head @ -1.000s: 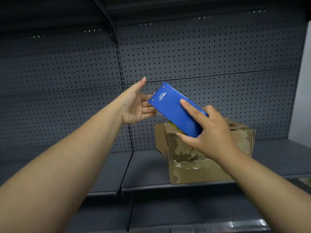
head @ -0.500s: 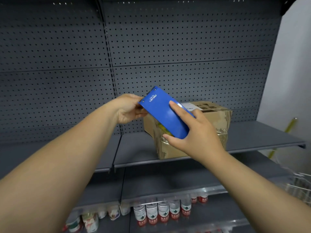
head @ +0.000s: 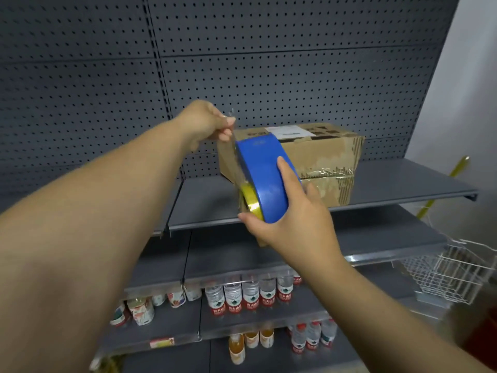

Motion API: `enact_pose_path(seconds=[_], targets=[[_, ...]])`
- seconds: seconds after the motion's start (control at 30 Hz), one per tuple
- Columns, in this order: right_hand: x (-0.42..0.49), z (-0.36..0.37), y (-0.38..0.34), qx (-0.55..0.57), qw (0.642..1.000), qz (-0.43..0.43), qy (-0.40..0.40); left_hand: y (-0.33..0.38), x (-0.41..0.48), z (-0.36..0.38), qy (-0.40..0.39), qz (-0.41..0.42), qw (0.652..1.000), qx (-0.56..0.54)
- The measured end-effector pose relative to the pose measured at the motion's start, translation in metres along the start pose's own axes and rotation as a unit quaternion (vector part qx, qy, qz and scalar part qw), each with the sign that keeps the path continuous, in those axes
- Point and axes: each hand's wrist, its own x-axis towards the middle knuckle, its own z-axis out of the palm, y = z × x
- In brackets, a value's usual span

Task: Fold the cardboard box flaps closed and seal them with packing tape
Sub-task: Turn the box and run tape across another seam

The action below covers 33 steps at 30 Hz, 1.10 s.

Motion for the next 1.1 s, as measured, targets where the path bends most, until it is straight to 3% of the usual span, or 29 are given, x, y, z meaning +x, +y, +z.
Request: enact_pose_path(seconds=[0.13, 0.3, 0.43, 0.6, 0.87, 0.97, 1.03, 1.1], targets=[[-0.002, 0.013, 0.007, -0.02, 0.999, 0.02, -0.037, -0.011, 0.014, 0.01, -0.033, -0.008, 0.998, 0.058], [0.02, 0.024, 0.015, -0.023, 0.998, 0.042, -0.047, -0.028, 0.041, 0.028, -0.014, 0.0, 0.989, 0.145], [0.03, 0.035, 0.016, -0.012, 0.997, 0.049, -0.055, -0.036, 0.059, 0.031, 0.004, 0.007, 0.956, 0.292], [0.038, 0.044, 0.02, -0.005, 0.997, 0.061, -0.057, -0.034, 0.069, 0.036, 0.017, 0.011, 0.928, 0.373], [0.039, 0.046, 0.021, -0.013, 0.996, 0.064, -0.062, -0.051, 0.06, 0.053, 0.074, 0.037, 0.897, 0.434], [0.038, 0.048, 0.022, -0.005, 0.995, 0.069, -0.066, -0.055, 0.049, 0.052, 0.126, 0.099, 0.904, 0.395], [0.036, 0.047, 0.022, 0.001, 0.995, 0.071, -0.068, -0.057, 0.045, 0.051, 0.105, 0.165, 0.887, 0.418], [0.034, 0.044, 0.023, 0.007, 0.995, 0.071, -0.071, -0.058, 0.039, 0.052, 0.051, 0.143, 0.88, 0.451]])
